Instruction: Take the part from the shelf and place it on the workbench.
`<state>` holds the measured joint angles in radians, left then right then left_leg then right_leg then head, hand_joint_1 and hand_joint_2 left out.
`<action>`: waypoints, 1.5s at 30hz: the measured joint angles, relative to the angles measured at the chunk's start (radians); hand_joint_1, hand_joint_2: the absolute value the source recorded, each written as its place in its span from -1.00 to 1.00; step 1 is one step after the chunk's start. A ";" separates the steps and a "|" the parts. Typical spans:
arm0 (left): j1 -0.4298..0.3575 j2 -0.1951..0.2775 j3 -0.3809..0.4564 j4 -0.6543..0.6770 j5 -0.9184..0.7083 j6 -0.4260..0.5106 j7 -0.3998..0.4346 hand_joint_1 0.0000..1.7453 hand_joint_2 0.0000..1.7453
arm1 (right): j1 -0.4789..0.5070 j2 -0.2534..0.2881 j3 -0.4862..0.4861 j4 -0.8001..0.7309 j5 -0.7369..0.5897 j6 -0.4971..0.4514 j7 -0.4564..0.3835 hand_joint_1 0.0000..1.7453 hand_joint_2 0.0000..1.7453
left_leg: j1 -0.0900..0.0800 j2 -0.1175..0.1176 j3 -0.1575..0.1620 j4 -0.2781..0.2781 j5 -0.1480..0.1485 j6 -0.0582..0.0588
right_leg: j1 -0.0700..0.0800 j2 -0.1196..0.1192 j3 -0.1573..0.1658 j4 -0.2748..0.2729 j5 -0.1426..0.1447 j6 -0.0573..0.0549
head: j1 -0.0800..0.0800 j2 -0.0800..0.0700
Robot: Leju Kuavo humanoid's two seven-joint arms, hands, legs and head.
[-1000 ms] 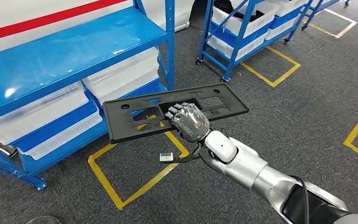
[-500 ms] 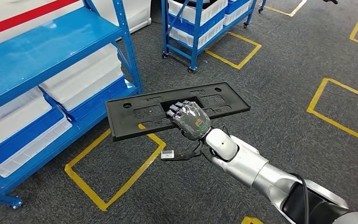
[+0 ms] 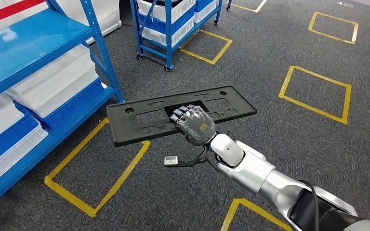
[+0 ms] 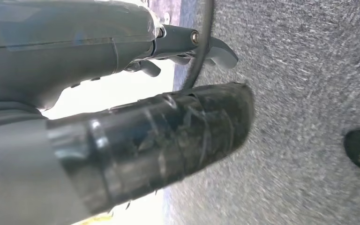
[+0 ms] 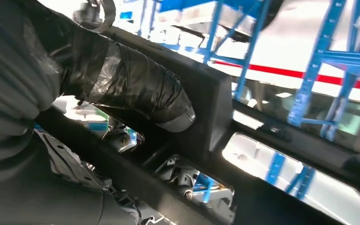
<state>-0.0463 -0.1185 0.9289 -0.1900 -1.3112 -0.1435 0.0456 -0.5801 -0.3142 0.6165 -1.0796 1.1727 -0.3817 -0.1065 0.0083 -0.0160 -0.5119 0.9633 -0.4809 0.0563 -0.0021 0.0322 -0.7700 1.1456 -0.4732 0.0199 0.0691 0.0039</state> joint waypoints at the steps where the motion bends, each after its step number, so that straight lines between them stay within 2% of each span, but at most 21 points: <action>1: 0.002 0.000 0.000 0.000 -0.001 -0.002 -0.009 -1.00 -1.00 | 0.000 0.000 0.000 0.001 0.001 0.000 0.001 1.00 1.00 | -0.001 0.011 -0.014 0.001 0.010 0.000 | -0.005 -0.015 -0.010 0.068 -0.037 0.005 | 0.000 0.000; 2: 0.005 0.000 -0.001 0.000 -0.003 -0.004 -0.016 -1.00 -1.00 | 0.000 0.001 0.000 0.001 0.003 -0.001 0.001 1.00 1.00 | -0.002 0.020 -0.027 0.002 0.020 -0.001 | -0.011 -0.022 -0.016 0.129 -0.045 0.010 | 0.000 0.000; 4: 0.006 0.001 -0.003 0.000 -0.006 -0.008 -0.031 -1.00 -1.00 | -0.001 0.001 0.000 0.004 0.010 -0.001 0.002 1.00 1.00 | -0.001 0.034 -0.056 0.006 0.038 -0.007 | -0.022 -0.028 0.007 0.182 0.006 0.019 | 0.000 0.000; 6: 0.005 0.002 -0.005 0.000 -0.007 -0.009 -0.041 -1.00 -1.00 | -0.003 0.001 0.000 0.009 0.015 -0.001 0.004 1.00 1.00 | 0.000 0.040 -0.080 0.014 0.052 -0.016 | -0.031 -0.032 0.103 0.099 0.036 0.022 | 0.000 0.000; 8: 0.004 0.002 -0.006 0.000 -0.007 -0.009 -0.046 -1.00 -1.00 | -0.009 0.001 0.000 0.010 0.017 -0.001 0.003 1.00 1.00 | -0.002 0.042 -0.093 0.027 0.061 -0.027 | -0.030 -0.035 0.224 -0.050 -0.008 0.014 | 0.000 0.000; 10: 0.004 0.002 -0.006 0.000 -0.007 -0.009 -0.047 -1.00 -1.00 | -0.019 0.002 0.001 0.010 0.016 0.000 0.002 1.00 1.00 | 0.000 0.044 -0.104 0.035 0.073 -0.042 | -0.023 -0.036 0.272 -0.133 -0.045 0.003 | -0.001 0.000; 12: 0.004 0.003 -0.006 0.000 -0.006 -0.009 -0.047 -1.00 -1.00 | -0.022 0.002 0.001 0.012 0.013 0.003 0.001 1.00 1.00 | 0.004 0.039 -0.123 0.050 0.069 -0.055 | -0.022 -0.038 0.265 -0.149 -0.041 -0.012 | -0.001 0.000; 13: 0.005 0.003 -0.006 0.000 -0.006 -0.009 -0.047 -1.00 -1.00 | -0.021 0.002 0.002 0.013 0.011 0.006 0.000 1.00 1.00 | 0.005 0.034 -0.138 0.078 0.045 -0.058 | -0.022 -0.039 0.259 -0.153 -0.034 -0.023 | -0.001 0.000; 16: 0.009 0.003 -0.006 0.000 -0.004 -0.010 -0.050 -1.00 -1.00 | -0.020 0.002 0.005 0.016 0.007 0.017 -0.001 1.00 1.00 | 0.006 0.023 -0.211 0.261 -0.065 -0.060 | -0.015 -0.040 0.237 -0.150 -0.017 -0.046 | -0.001 0.000; 18: 0.012 0.003 -0.006 0.000 -0.004 -0.011 -0.052 -1.00 -1.00 | -0.017 0.002 0.005 0.017 0.005 0.020 -0.001 1.00 1.00 | 0.006 0.022 -0.231 0.339 -0.084 -0.058 | -0.008 -0.038 0.221 -0.140 -0.013 -0.049 | -0.001 0.000; 19: 0.012 0.003 -0.006 0.000 -0.004 -0.011 -0.053 -1.00 -1.00 | -0.016 0.002 0.006 0.017 0.005 0.020 -0.001 1.00 1.00 | 0.005 0.022 -0.215 0.322 -0.067 -0.056 | -0.006 -0.037 0.215 -0.134 -0.012 -0.049 | -0.001 0.000; 22: 0.012 0.005 -0.006 0.000 -0.003 -0.011 -0.054 -1.00 -1.00 | -0.017 0.002 0.006 0.017 0.004 0.020 -0.002 1.00 1.00 | -0.001 0.017 -0.101 0.136 0.001 -0.039 | -0.003 -0.035 0.202 -0.118 -0.013 -0.045 | -0.001 0.000; 24: 0.012 0.007 -0.006 0.000 -0.002 -0.011 -0.055 -1.00 -1.00 | -0.017 0.002 0.006 0.017 0.004 0.019 -0.002 1.00 1.00 | -0.005 0.013 -0.065 0.068 0.009 -0.030 | -0.001 -0.034 0.195 -0.114 -0.010 -0.038 | -0.001 0.000; 28: 0.011 0.006 -0.006 0.000 -0.001 -0.014 -0.056 -1.00 -1.00 | -0.016 -0.001 0.006 0.015 0.004 0.019 -0.003 1.00 1.00 | 0.002 0.018 -0.061 0.041 0.022 -0.016 | -0.001 -0.032 0.181 -0.092 -0.026 -0.017 | 0.000 0.000; 31: 0.012 0.006 -0.006 0.000 -0.001 -0.016 -0.056 -1.00 -1.00 | -0.014 -0.005 0.006 0.014 0.004 0.019 -0.005 1.00 1.00 | 0.003 0.020 -0.064 0.035 0.030 -0.006 | -0.008 -0.032 0.111 0.069 -0.117 -0.004 | 0.000 0.000; 33: 0.013 0.008 -0.005 0.000 -0.001 -0.017 -0.056 -1.00 -1.00 | -0.008 -0.008 0.006 0.014 0.005 0.019 -0.006 1.00 1.00 | 0.003 0.020 -0.069 0.040 0.030 -0.006 | -0.014 -0.032 0.072 0.155 -0.139 0.003 | 0.000 0.000; 34: 0.013 0.008 -0.005 0.000 -0.001 -0.017 -0.056 -1.00 -1.00 | -0.007 -0.009 0.006 0.014 0.005 0.019 -0.006 1.00 1.00 | 0.003 0.020 -0.071 0.044 0.029 -0.007 | -0.017 -0.033 0.079 0.143 -0.121 0.005 | 0.000 0.000; 36: 0.012 0.008 -0.005 0.000 -0.001 -0.018 -0.057 -1.00 -1.00 | -0.007 -0.010 0.006 0.014 0.005 0.019 -0.006 1.00 1.00 | 0.003 0.020 -0.072 0.053 0.026 -0.012 | -0.023 -0.034 0.139 0.025 -0.057 0.007 | 0.000 0.000; 38: 0.011 0.008 -0.005 0.000 -0.001 -0.018 -0.057 -1.00 -1.00 | -0.009 -0.010 0.006 0.013 0.005 0.019 -0.007 1.00 1.00 | 0.001 0.019 -0.077 0.060 0.024 -0.022 | -0.020 -0.034 0.188 -0.078 -0.023 0.004 | 0.000 0.000; 42: 0.011 0.011 -0.005 0.000 -0.003 -0.019 -0.057 -1.00 -1.00 | -0.007 -0.011 0.006 0.011 0.005 0.019 -0.008 1.00 1.00 | -0.004 0.018 -0.086 0.063 0.026 -0.015 | -0.017 -0.031 0.190 -0.107 -0.015 -0.005 | 0.000 0.000; 45: 0.011 0.011 -0.005 0.000 -0.006 -0.021 -0.058 -1.00 -1.00 | -0.008 -0.013 0.006 0.011 0.005 0.019 -0.008 1.00 1.00 | 0.000 0.018 -0.087 0.056 0.033 -0.022 | -0.012 -0.031 0.186 -0.106 -0.012 -0.011 | 0.000 0.000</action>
<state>-0.0348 -0.1075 0.9236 -0.1896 -1.3175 -0.1645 -0.0120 -0.5879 -0.3269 0.6226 -1.0685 1.1772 -0.3631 -0.1144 0.0078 0.0023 -0.5986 1.0193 -0.4477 0.0338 -0.0143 0.0015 -0.5839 1.0392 -0.4852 0.0091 0.0687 0.0038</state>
